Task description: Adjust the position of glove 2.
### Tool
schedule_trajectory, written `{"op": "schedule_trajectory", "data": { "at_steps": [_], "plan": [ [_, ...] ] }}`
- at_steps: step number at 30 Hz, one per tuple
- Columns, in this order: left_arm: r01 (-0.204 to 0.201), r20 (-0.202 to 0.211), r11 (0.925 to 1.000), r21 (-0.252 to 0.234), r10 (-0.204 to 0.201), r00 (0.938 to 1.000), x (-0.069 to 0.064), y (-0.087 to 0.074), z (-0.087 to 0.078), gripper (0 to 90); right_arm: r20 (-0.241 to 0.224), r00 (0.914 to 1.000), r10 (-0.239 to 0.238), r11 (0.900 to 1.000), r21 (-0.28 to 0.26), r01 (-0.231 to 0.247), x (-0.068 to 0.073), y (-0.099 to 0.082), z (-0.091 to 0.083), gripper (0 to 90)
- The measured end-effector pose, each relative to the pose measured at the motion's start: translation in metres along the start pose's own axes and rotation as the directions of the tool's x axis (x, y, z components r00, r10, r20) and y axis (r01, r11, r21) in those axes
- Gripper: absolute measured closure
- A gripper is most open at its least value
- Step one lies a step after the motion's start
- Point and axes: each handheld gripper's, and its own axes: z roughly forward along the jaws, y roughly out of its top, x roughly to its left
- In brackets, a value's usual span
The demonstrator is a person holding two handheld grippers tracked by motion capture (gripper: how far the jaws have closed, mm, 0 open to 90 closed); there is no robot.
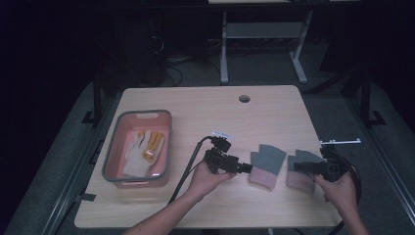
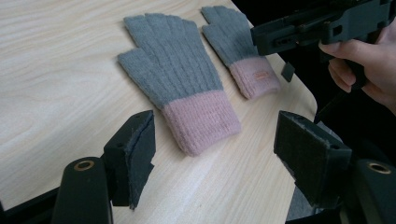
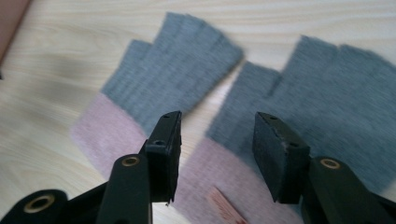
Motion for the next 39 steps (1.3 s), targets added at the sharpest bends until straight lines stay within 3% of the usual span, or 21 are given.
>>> {"op": "schedule_trajectory", "data": {
  "at_steps": [2, 6, 11, 14, 22, 28, 39],
  "plan": [
    [-0.005, 0.002, 1.0, 0.004, 0.005, 1.0, 0.0, -0.001, 0.001, 29.3, 0.019, 0.9998, 0.009, 0.9999, 0.013, -0.009, 0.0, -0.002, 0.0, 52.8],
    [-0.002, 0.006, 1.0, 0.006, 0.002, 1.0, -0.001, -0.003, 0.004, 29.0, 0.097, 0.9947, -0.036, 0.9987, 0.04, 0.032, -0.002, -0.006, 0.004, 53.6],
    [-0.004, 0.013, 1.0, 0.002, 0.004, 0.9999, -0.001, -0.003, 0.005, 29.0, 0.175, 0.9801, -0.095, 0.9929, 0.087, 0.08, 0.0, -0.01, 0.012, 55.1],
    [-0.002, 0.01, 1.0, 0.008, 0.002, 0.9999, 0.0, -0.003, 0.006, 29.0, 0.198, 0.9733, -0.116, 0.9907, 0.094, 0.099, 0.003, -0.011, 0.016, 57.9],
    [0.003, 0.017, 0.9999, 0.014, -0.003, 0.9999, 0.0, -0.007, 0.01, 29.0, 0.192, 0.977, -0.092, 0.9938, 0.079, 0.078, 0.004, -0.012, 0.017, 79.7],
    [0.002, 0.015, 0.9999, 0.015, -0.002, 0.9999, 0.001, -0.007, 0.009, 29.0, 0.211, 0.9713, -0.11, 0.9931, 0.062, 0.099, 0.006, -0.014, 0.016, 82.2],
    [0.005, 0.007, 1.0, 0.005, -0.005, 1.0, 0.004, -0.007, 0.005, 29.0, 0.158, 0.9863, -0.049, 0.9988, 0.006, 0.048, 0.011, -0.005, -0.001, 82.8]
  ]
}}
